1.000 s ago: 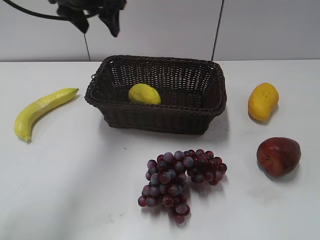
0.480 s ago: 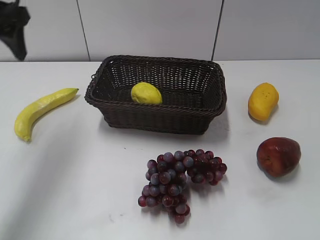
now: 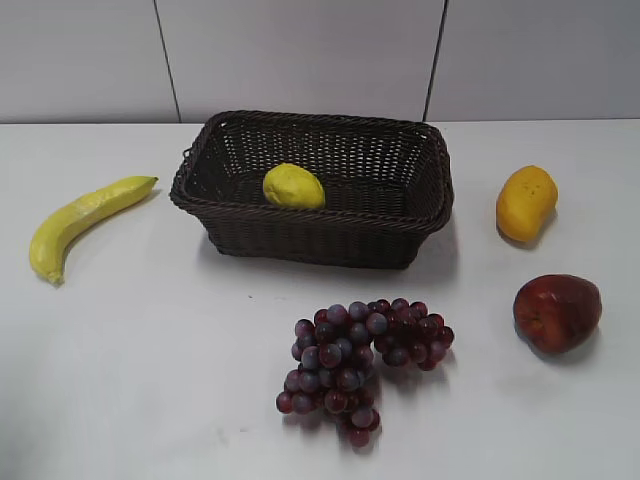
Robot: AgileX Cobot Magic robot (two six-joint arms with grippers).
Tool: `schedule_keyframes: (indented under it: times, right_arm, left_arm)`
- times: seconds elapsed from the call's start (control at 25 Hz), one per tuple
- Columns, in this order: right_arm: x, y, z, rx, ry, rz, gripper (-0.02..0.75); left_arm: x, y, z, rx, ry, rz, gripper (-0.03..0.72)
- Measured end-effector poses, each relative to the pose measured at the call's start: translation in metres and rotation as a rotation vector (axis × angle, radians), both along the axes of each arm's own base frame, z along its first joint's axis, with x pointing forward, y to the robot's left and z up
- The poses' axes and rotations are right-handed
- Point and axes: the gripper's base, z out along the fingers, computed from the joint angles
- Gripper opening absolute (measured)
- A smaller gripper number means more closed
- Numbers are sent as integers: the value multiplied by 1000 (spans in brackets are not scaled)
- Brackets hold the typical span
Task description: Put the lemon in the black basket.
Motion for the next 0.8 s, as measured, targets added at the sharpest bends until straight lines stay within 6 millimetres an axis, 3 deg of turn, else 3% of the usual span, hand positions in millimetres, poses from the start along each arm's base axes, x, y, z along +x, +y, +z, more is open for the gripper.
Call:
schedule_keyframes:
  times: [0.48, 0.8]
  right_arm:
    - [0, 0, 0, 1, 0, -1, 561]
    - [0, 0, 0, 0, 0, 0, 561]
  left_arm:
    - [-103, 3, -17, -50, -192, 15, 572]
    - [-150, 5, -17, -69, -478, 11, 565]
